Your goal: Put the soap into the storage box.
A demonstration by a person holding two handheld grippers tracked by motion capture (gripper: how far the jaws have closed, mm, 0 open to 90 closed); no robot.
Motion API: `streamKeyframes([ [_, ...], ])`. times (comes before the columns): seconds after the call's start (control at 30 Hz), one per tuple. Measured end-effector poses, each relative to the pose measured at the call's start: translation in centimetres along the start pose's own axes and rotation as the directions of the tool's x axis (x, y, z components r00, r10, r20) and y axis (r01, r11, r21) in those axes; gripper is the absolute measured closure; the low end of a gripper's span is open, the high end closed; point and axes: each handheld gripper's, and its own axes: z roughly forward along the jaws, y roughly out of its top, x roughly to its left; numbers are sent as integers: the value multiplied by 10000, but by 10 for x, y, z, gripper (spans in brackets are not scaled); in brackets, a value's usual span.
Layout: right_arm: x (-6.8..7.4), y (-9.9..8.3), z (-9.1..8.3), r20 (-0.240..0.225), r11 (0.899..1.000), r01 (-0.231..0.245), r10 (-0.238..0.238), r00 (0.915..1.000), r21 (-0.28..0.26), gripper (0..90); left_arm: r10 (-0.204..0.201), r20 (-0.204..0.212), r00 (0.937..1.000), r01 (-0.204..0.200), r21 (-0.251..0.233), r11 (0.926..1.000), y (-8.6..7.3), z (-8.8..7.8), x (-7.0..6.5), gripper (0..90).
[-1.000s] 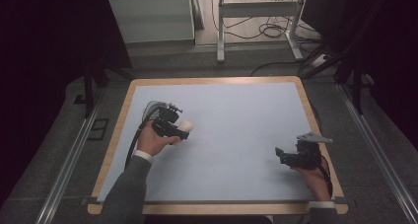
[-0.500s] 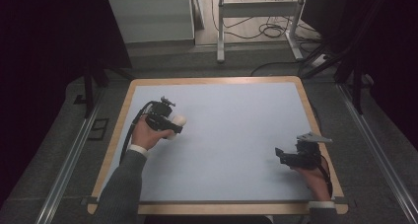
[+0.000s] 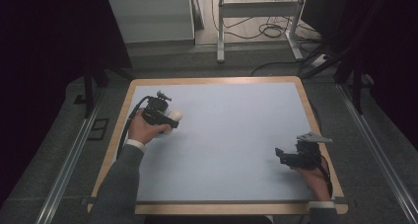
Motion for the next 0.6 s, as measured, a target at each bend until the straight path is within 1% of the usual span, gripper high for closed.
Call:
streamKeyframes([
  [0.03,0,0,0,-4,10000,4,-4,10000,2,76,17,-1,10000,-17,-43,10000,0,-1,1,495],
  [0.1,0,0,0,1,10000,14,-14,10000,14,76,126,-187,9997,-126,-28,9999,1,-2,2,494],
  [0.17,0,0,0,17,10000,11,-11,10000,13,77,128,-212,9997,-129,-22,9999,2,-3,3,495],
  [0.37,2,0,1,54,9999,103,-103,9999,72,77,-39,-301,9995,39,-9,10000,6,-5,9,494],
  [0.47,2,0,1,49,9999,102,-102,9999,86,76,-142,-271,9995,142,-2,9999,8,-5,14,495],
  [0.6,1,0,1,77,9999,109,-110,9999,115,76,-286,-418,9987,290,86,9995,10,-3,21,495],
])
